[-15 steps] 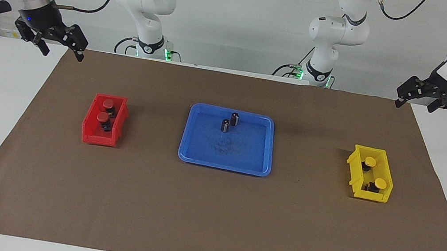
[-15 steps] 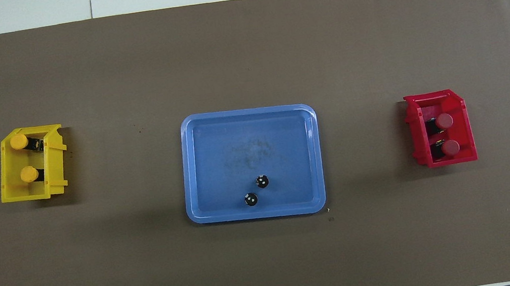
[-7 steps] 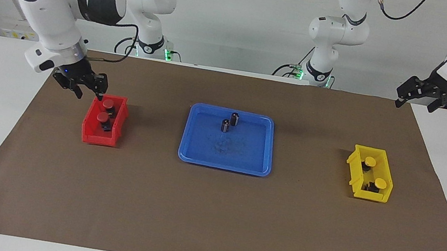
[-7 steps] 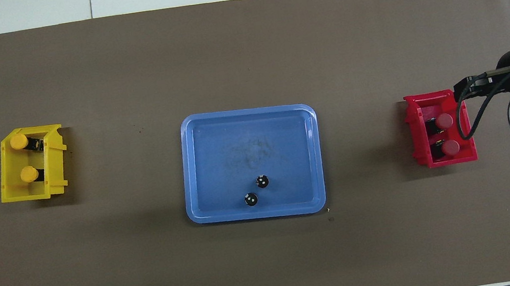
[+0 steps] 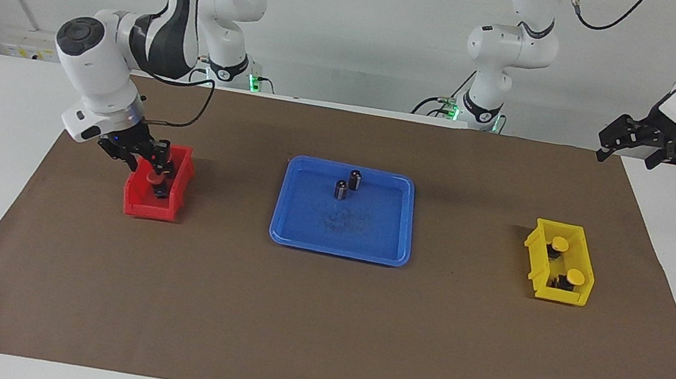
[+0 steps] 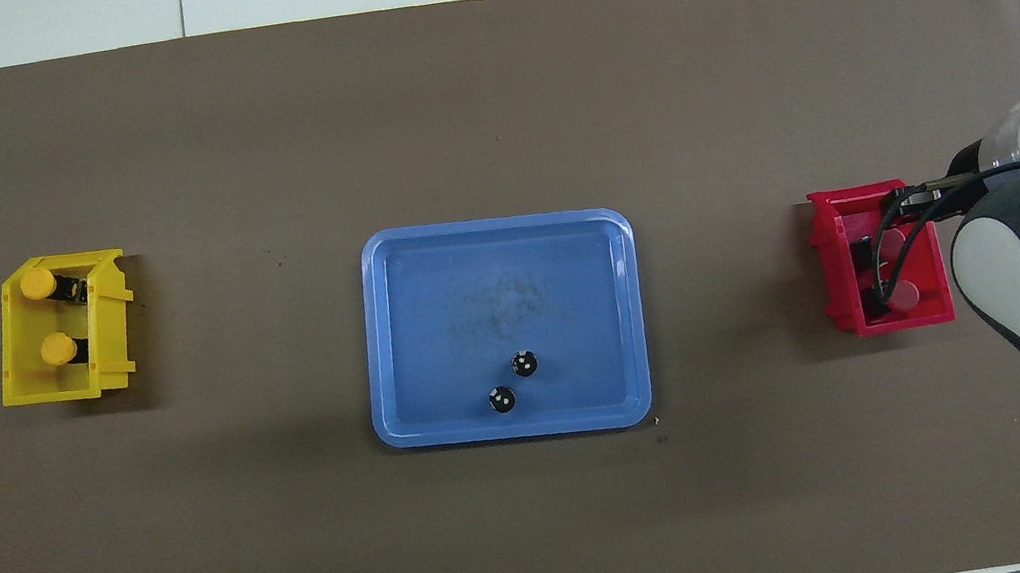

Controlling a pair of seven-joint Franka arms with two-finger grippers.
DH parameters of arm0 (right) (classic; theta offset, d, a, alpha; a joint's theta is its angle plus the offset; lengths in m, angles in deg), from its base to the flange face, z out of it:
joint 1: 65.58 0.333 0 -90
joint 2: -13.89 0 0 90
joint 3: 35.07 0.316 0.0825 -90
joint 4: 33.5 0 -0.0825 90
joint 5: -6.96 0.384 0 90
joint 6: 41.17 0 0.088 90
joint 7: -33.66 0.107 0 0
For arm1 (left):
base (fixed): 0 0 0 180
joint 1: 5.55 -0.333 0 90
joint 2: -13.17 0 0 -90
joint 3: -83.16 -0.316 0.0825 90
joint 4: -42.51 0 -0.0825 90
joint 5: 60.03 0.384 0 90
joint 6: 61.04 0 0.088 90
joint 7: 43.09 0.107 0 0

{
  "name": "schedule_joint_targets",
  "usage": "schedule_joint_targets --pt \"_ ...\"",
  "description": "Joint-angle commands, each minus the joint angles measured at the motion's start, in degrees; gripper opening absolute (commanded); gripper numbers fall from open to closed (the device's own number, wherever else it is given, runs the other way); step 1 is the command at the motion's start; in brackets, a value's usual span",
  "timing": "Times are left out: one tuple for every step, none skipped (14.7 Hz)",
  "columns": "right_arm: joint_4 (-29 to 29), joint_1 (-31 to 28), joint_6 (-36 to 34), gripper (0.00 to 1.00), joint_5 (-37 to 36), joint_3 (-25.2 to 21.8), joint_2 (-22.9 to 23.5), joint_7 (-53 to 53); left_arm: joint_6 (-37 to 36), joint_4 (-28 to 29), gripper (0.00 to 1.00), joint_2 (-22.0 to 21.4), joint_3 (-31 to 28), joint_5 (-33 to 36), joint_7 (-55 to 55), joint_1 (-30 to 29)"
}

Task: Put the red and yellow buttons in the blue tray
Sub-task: 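Reach the right gripper into the red holder and grasp a red button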

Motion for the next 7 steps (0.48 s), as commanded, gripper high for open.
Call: schedule_joint_targets --pt "3.22 -0.50 3.19 0.56 0.62 0.33 -0.98 -1.61 -0.47 3.24 1.00 -2.54 0.09 0.93 -0.49 0.65" --pt "3.83 -0.49 4.24 0.56 0.54 0.33 -1.07 -1.96 -0.29 3.16 1.00 -2.63 0.18 0.85 -0.41 0.57" --pt "4.45 -0.67 4.95 0.56 0.54 0.25 -0.98 -3.00 -0.20 2.98 1.00 -2.63 0.09 0.67 -0.32 0.48" --pt "4.89 -0.67 5.65 0.56 0.62 0.25 -0.81 -3.71 0.15 2.81 1.00 -2.72 0.09 0.67 -0.49 0.39" --pt "5.24 -0.76 6.79 0.56 0.62 0.25 -0.37 -4.41 0.32 2.46 1.00 -2.63 -0.08 0.58 -0.58 0.39" --pt "5.59 -0.76 6.98 0.56 0.62 0.25 -0.37 -4.94 0.32 2.46 1.00 -2.63 0.09 0.67 -0.58 0.48" --pt "5.77 -0.76 6.98 0.56 0.62 0.33 -0.37 -5.21 0.32 2.63 1.00 -2.63 0.00 0.67 -0.58 0.48"
